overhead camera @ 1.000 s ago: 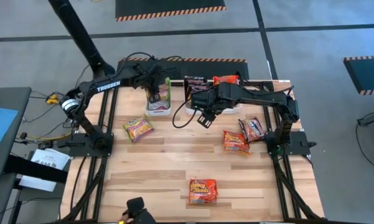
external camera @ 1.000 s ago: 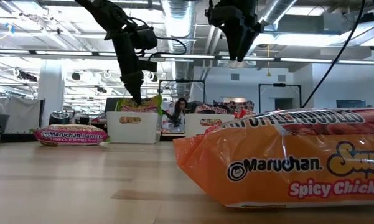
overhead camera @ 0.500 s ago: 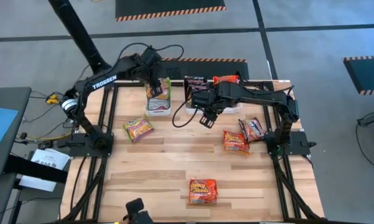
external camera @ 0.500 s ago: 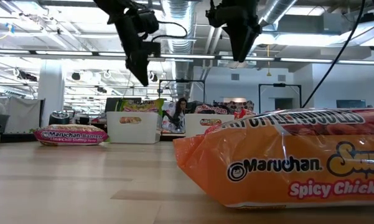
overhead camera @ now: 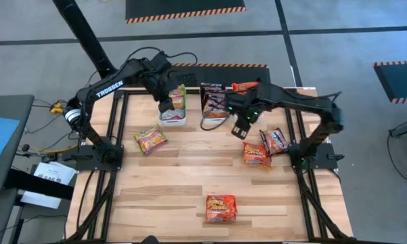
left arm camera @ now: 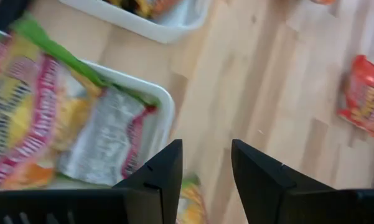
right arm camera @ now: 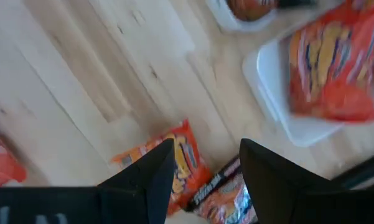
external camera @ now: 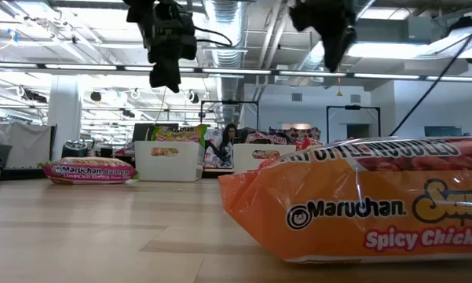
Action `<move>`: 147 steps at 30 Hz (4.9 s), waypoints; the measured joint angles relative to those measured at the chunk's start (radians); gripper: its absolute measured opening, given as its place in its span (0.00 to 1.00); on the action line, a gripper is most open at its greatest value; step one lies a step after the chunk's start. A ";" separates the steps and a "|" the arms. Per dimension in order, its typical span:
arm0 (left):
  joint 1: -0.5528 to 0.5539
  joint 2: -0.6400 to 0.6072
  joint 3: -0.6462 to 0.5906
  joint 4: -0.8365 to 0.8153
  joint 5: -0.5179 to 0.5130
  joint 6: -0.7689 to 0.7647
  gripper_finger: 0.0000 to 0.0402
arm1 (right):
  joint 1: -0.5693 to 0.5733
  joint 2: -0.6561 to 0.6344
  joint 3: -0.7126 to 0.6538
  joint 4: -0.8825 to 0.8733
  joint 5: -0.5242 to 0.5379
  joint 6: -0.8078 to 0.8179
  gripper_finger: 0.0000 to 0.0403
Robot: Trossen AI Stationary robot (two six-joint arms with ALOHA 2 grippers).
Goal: Sort Maruchan noodles
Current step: Put the orange noodle pack into the right white bin
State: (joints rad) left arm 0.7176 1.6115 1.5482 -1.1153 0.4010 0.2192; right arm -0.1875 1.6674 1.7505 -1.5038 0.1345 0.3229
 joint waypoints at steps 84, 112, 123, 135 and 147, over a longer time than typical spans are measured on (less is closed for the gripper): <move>-0.098 0.000 -0.002 0.015 -0.104 -0.029 0.31 | 0.057 -0.164 -0.733 0.690 -0.371 -0.010 0.01; -0.097 0.000 -0.002 0.015 -0.133 0.006 0.31 | -0.224 -0.171 -0.517 0.515 0.355 -0.452 0.01; -0.097 0.000 -0.001 0.015 -0.146 0.006 0.31 | -0.233 0.004 -0.515 0.528 0.445 -0.490 0.01; -0.097 0.000 -0.001 0.015 -0.151 0.017 0.31 | -0.254 0.088 -0.514 0.589 0.488 -0.505 0.02; -0.097 0.000 -0.001 0.015 -0.151 0.016 0.31 | -0.264 0.088 -0.514 0.581 0.389 -0.472 0.20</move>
State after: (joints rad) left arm 0.6205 1.6115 1.5471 -1.1004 0.2497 0.2356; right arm -0.4515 1.7557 1.2366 -0.9225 0.5231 -0.1489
